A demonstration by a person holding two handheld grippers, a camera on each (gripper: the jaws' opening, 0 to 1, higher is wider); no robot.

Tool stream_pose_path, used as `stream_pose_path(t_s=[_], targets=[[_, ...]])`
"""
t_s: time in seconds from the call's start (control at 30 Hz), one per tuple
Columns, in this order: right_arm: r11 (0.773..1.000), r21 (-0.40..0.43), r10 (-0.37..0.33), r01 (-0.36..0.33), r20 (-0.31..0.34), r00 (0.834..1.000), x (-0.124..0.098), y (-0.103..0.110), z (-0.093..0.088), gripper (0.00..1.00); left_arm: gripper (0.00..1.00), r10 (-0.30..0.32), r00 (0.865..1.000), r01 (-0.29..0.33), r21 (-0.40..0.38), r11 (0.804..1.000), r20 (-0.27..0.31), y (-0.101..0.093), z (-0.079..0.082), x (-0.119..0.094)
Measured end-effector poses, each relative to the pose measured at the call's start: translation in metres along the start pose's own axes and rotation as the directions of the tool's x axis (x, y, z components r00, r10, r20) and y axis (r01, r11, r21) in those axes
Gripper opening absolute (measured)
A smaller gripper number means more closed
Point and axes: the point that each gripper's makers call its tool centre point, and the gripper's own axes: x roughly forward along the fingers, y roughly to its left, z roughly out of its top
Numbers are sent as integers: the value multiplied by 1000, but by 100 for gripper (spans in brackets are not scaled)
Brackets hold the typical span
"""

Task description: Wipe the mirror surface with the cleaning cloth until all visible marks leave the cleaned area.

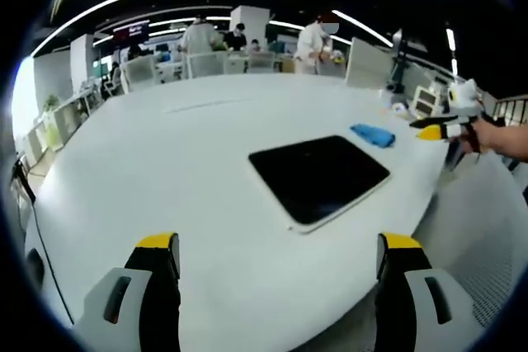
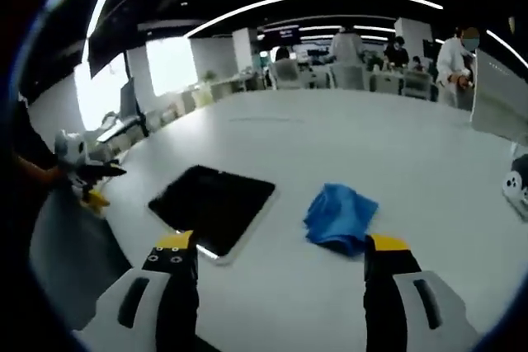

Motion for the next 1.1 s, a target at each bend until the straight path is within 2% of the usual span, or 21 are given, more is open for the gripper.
stream_pose_path(t_s=[0.17,0.27,0.37,0.4,0.43,0.57,0.67,0.73,0.9,0.97,1.03,1.1], targets=[[1000,-10,-8,8,19,1000,-2,2,-8,94,100,4,1000,-4,-27,1000,17,1,3,-1],[1000,-4,-6,6,15,1000,0,2,-13,98,100,-6,1000,6,-19,1000,12,-2,2,-1],[999,-41,-10,10,2,1000,2,4,-15,97,100,-8,1000,8,-22,1000,-6,-2,-2,-1],[999,-34,26,-27,-15,1000,0,10,-16,97,100,-5,1000,5,-21,1000,-9,-1,-3,-1],[1000,-10,27,-27,10,1000,2,12,-13,97,100,-1,1000,1,-23,1000,-12,1,-2,-1],[1000,-3,18,-18,2,1000,4,11,-11,100,100,-14,1000,15,-46,999,19,-1,6,-2],[998,25,51,-51,8,999,5,18,-6,100,100,-35,999,37,-61,997,40,-3,13,-6],[998,14,61,-61,3,998,5,22,-5,100,100,-44,997,47,-58,997,61,-6,17,-6],[998,-1,60,-60,-13,998,7,24,-7,100,100,-47,998,50,-72,996,38,-2,11,-3],[998,26,59,-59,-17,998,8,23,-10,100,100,-36,997,39,-57,998,63,0,16,-3],[998,49,50,-49,-17,999,6,19,-11,100,100,-59,995,64,-63,996,76,-4,19,-2],[998,54,37,-37,-14,999,5,16,-12,100,100,-53,997,54,-15,998,56,-4,18,-2]])
